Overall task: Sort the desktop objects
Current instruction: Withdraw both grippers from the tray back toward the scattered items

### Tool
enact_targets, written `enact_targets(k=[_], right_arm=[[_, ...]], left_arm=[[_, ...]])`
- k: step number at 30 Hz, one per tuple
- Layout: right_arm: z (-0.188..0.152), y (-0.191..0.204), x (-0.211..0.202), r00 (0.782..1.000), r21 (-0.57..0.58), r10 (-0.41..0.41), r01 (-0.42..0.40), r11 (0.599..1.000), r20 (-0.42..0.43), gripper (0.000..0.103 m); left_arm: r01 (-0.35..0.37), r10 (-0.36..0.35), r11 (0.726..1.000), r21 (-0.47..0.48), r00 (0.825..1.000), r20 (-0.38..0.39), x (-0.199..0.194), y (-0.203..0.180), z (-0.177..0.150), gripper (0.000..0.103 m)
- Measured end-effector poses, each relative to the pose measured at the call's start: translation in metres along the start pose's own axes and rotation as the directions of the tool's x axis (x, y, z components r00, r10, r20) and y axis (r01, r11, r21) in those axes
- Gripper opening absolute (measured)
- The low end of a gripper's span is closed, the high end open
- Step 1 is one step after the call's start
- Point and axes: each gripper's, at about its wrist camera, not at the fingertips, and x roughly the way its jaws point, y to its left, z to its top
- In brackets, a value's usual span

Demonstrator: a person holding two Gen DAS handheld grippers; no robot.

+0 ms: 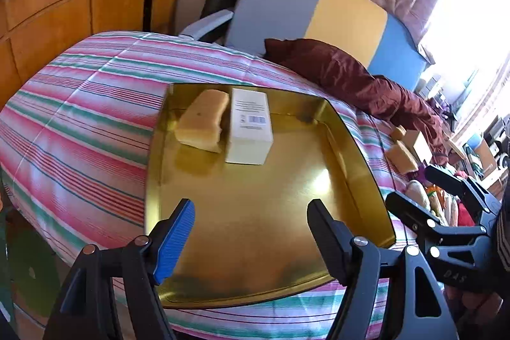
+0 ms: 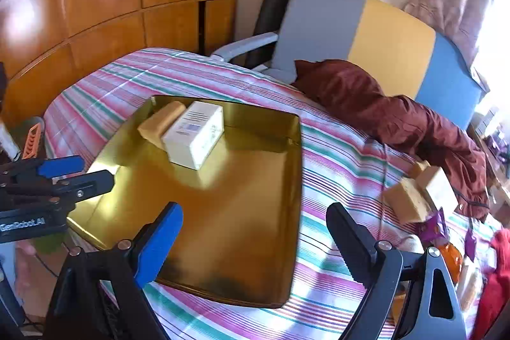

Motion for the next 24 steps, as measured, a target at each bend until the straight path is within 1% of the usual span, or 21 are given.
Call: enact_targets(k=[6,8,13,20,24], right_arm=[[-0.012,-0.034,0.003,0.999,0.043,-0.045,0.047,0.998,-0.03,0.092],[-0.014,-0.047,0.003,0.997,0.055,-0.059,0.061,0.997,-0.042,0.092],[-0.02,-0.09,0.0,0.992,0.11,-0.099,0.107,0.988,-0.074,0.092],[-0.028,-0.15,-0.004,0.981,0.184,-0.152,0.173,0.968,-0.121,0.092],[-0.036,-0.189,-0.004,0.972,0.236,-0.179,0.212,0.948,-0.155,0.092]], left_arm=[[0.023,-0.022,1.0,0.013,0.999,-0.045,0.011,-0.018,-0.001,0.074],[0.045,-0.044,0.999,0.024,0.998,-0.054,0.013,-0.024,-0.001,0.074],[0.063,-0.057,0.994,0.085,0.996,-0.073,0.018,-0.047,-0.001,0.074],[0.109,-0.093,0.984,0.142,0.989,-0.111,0.028,-0.075,-0.001,0.074],[0.131,-0.107,0.975,0.182,0.985,-0.132,0.033,-0.094,-0.001,0.074]])
